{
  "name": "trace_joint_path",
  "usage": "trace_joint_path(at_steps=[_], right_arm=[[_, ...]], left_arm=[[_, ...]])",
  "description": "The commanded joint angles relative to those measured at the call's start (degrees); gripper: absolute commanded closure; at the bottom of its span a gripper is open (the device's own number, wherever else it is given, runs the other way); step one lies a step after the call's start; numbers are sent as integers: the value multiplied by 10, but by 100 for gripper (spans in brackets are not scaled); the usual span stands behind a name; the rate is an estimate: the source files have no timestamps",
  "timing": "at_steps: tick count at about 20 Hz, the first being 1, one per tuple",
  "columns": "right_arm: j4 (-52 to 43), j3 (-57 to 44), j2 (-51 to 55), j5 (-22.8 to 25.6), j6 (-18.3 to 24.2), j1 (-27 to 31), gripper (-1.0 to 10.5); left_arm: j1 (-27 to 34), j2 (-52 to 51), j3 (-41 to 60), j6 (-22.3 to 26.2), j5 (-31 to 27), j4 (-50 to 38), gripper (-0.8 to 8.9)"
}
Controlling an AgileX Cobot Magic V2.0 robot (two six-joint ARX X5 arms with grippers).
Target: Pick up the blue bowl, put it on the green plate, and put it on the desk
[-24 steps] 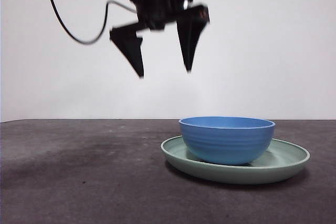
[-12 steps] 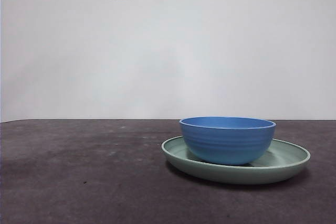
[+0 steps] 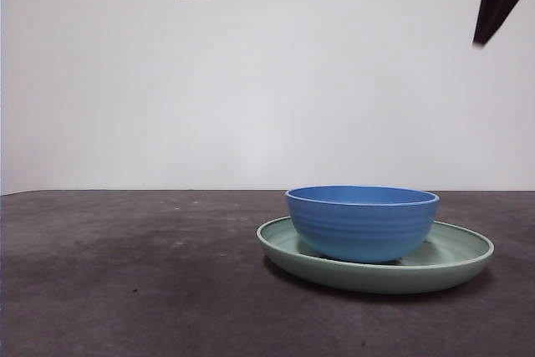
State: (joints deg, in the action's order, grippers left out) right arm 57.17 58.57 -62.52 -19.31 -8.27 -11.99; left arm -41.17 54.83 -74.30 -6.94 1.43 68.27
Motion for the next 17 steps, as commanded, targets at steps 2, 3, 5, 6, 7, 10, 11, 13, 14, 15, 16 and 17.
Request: trace_joint_path(at_steps=[2,3,5,6,7,10,11,13,14,15,16,17], right_arm=[[-15,6,-53,3,26,-1,338],[-19,6,-68,3,29,-2,338],[-30,6,-100,3,34,0,338],[-38,6,-117,3,39,5,339],[-47,6,-136,3,46,10,374],[-67,6,-182,3,53,27,428],[-76,6,-196,3,54,33,428],[-86,6,-220,3,54,40,432],[-92,6,-231,2,54,43,460],[-104,6,-243,-5,54,43,497],[-114,6,-253,-13,54,43,523],[-125,6,-264,-28,53,43,525]], left_arm=[[-6,-66,40,-10,1,-34,156],[-6,-83,50,-18,1,-40,156],[-6,-106,55,-28,1,-38,156],[-6,-116,55,-30,1,-38,156],[-6,-126,55,-30,1,-38,156],[-6,-146,55,-30,1,-37,156],[-6,-151,55,-30,1,-36,156],[-6,-158,55,-31,1,-36,156],[-6,-160,55,-32,1,-36,156],[-6,-161,55,-32,1,-36,156],[-6,-161,55,-32,1,-36,156],[-6,-161,55,-32,1,-36,156]])
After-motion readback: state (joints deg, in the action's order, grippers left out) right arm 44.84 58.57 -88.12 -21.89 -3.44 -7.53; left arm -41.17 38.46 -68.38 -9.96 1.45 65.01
